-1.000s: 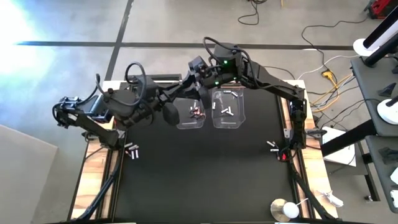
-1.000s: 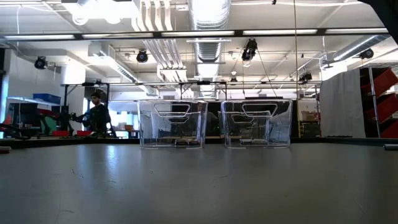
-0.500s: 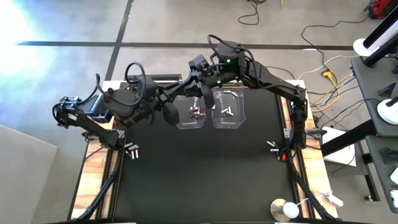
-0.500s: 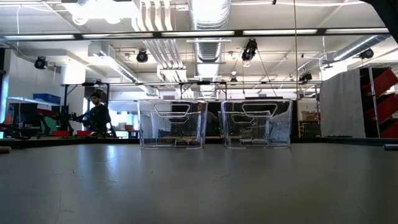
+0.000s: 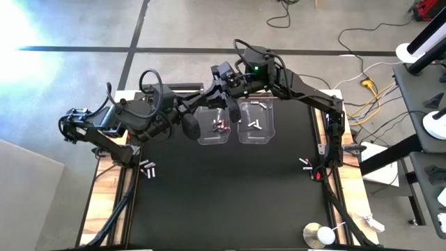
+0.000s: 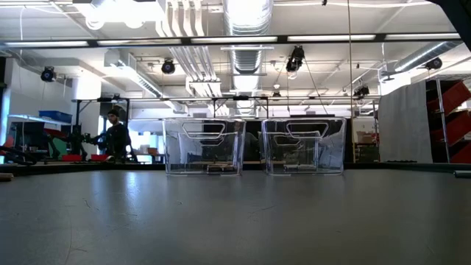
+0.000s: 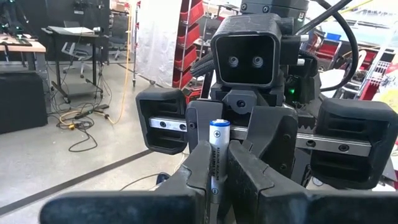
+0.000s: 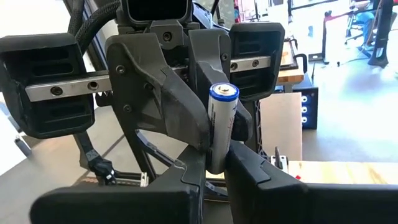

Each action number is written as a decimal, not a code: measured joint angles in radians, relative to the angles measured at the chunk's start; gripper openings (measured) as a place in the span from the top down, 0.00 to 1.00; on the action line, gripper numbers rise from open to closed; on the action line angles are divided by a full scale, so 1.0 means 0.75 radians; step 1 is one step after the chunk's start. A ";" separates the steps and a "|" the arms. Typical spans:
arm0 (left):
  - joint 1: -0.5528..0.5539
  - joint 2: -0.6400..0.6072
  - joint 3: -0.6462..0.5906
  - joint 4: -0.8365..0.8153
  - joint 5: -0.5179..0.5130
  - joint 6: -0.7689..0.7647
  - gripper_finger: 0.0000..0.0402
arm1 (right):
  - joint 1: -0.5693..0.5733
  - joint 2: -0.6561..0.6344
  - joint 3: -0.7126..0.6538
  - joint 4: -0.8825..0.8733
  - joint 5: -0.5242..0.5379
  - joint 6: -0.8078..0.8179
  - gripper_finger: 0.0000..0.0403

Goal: Sort batteries
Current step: Put the white battery into the right transparent bin

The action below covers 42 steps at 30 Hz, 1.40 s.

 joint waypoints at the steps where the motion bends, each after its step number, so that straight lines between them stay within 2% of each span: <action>1: 0.000 0.000 0.000 -0.002 0.000 -0.001 0.96 | 0.000 0.000 0.000 0.000 0.000 0.000 0.92; 8: -0.001 -0.002 0.000 -0.008 -0.030 0.022 0.94 | 0.000 0.000 0.000 0.004 0.009 -0.002 0.93; 15: -0.001 -0.025 -0.001 -0.053 -0.033 0.076 0.78 | -0.009 -0.005 0.000 -0.031 0.005 -0.009 0.93; 19: -0.016 -0.078 -0.002 -0.149 -0.007 0.078 0.70 | -0.040 -0.025 0.001 -0.186 -0.006 -0.069 0.93; 23: -0.029 -0.106 -0.001 -0.275 0.121 0.056 0.66 | -0.084 -0.030 0.002 -0.471 0.013 -0.201 0.92; 25: -0.029 -0.105 -0.001 -0.327 0.137 0.031 0.66 | -0.101 -0.025 0.002 -0.665 0.133 -0.298 0.92; 28: -0.028 -0.098 -0.001 -0.354 0.140 0.003 0.65 | -0.109 -0.011 -0.009 -0.941 0.455 -0.465 0.92; 30: -0.028 -0.084 -0.001 -0.353 0.140 0.001 0.65 | -0.110 0.007 -0.042 -1.062 0.651 -0.544 0.92; 32: -0.027 -0.065 -0.001 -0.354 0.142 0.001 0.65 | -0.112 0.021 -0.116 -1.124 0.770 -0.581 0.92; 42: -0.024 -0.019 -0.001 -0.378 0.145 0.125 0.65 | -0.222 0.025 -0.693 -1.117 0.797 -0.660 0.92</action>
